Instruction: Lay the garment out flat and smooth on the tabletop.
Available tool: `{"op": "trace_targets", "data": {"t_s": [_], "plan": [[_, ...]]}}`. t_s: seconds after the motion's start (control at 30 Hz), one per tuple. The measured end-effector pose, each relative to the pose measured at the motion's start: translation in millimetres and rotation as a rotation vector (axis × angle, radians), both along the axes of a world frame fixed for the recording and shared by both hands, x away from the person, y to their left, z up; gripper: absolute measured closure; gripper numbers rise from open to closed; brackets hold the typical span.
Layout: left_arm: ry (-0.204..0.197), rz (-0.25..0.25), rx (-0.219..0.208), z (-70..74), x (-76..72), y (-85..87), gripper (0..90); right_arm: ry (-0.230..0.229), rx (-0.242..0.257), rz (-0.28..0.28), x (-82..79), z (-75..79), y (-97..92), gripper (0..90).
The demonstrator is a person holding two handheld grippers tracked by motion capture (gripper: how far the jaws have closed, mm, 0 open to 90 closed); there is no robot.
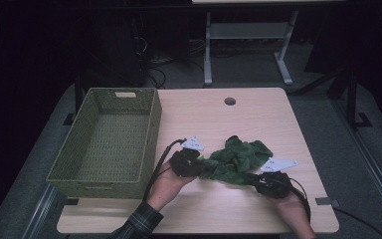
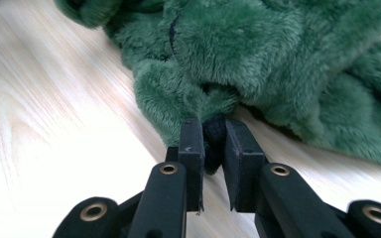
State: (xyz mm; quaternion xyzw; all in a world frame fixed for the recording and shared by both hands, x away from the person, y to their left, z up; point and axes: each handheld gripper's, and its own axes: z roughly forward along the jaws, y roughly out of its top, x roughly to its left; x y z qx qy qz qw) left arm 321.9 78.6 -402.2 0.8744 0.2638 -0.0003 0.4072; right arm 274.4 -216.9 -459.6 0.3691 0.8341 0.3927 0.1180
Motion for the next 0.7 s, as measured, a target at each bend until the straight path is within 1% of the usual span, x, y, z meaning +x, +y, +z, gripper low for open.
{"op": "trace_targets", "data": {"t_s": [0.13,0.23,0.27,0.33,0.43,0.5,0.57,0.6,0.67,0.7], "plan": [[0.0,0.016,-0.002,0.7,-1.9,8.6,87.5,-0.01,-0.008,-0.007,-3.0,3.3,-12.0,79.4],[0.006,0.02,0.001,-1.0,-4.9,14.4,87.5,-0.008,0.0,-0.028,-6.4,6.4,-21.6,79.5],[0.004,0.022,0.005,-1.9,-5.9,16.3,87.5,-0.007,-0.005,-0.034,-7.5,7.3,-24.7,79.5],[0.012,0.026,0.008,-4.3,-8.8,19.4,87.6,-0.005,-0.014,-0.046,-10.1,8.4,-29.7,79.5],[0.031,0.027,0.026,-11.8,-13.7,23.2,87.6,-0.002,-0.033,-0.06,-13.8,8.1,-35.8,79.5],[0.052,0.029,0.05,-18.5,-16.4,25.7,87.7,0.004,-0.048,-0.065,-16.1,7.9,-40.4,79.5],[0.07,0.029,0.075,-25.8,-18.1,29.6,87.7,0.013,-0.049,-0.074,-18.0,7.5,-43.3,79.5],[0.08,0.038,0.074,-28.1,-18.9,30.1,87.5,0.021,-0.053,-0.075,-19.0,6.9,-45.2,79.5],[0.075,0.047,0.088,-30.2,-19.7,31.8,85.6,0.028,-0.056,-0.074,-19.9,5.5,-46.6,78.8],[0.066,0.044,0.093,-28.8,-19.4,33.3,83.8,0.027,-0.056,-0.075,-20.2,4.7,-46.7,76.9]]}}
